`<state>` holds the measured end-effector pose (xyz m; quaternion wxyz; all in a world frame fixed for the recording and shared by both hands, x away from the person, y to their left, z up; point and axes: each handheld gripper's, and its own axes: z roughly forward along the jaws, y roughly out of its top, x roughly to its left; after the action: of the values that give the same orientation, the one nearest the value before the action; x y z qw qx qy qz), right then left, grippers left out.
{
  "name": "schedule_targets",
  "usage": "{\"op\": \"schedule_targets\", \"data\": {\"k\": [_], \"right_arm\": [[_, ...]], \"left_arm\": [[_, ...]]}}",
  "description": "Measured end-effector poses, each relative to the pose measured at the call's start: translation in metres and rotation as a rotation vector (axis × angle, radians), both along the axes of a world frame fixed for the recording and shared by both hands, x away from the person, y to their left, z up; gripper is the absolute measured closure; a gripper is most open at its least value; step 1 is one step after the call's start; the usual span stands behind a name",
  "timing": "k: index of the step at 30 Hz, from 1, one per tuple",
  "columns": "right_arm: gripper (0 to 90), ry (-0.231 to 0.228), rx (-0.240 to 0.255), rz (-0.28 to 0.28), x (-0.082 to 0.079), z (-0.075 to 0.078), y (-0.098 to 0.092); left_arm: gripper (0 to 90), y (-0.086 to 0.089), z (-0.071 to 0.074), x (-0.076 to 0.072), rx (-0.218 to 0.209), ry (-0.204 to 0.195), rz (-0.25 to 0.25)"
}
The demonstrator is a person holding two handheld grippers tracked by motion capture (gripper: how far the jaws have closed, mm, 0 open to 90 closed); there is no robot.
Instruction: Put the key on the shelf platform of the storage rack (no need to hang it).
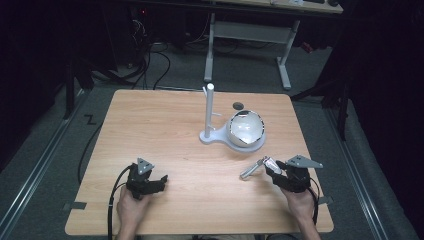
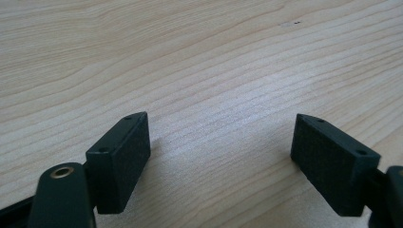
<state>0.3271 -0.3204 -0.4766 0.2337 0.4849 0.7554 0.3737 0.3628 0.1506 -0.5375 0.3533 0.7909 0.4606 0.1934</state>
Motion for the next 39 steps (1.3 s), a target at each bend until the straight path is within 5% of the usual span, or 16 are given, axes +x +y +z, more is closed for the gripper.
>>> {"op": "schedule_targets", "data": {"k": [10,39], "right_arm": [[50.2,0.004,0.027,0.048,0.004,0.018,-0.001],[50.2,-0.093,0.017,0.119,0.023,0.085,0.001]], "left_arm": [[21.2,0.0,0.0,0.0,-0.001,0.0,0.0],[21.2,0.0,0.0,0.0,-0.002,0.0,0.0]]}}
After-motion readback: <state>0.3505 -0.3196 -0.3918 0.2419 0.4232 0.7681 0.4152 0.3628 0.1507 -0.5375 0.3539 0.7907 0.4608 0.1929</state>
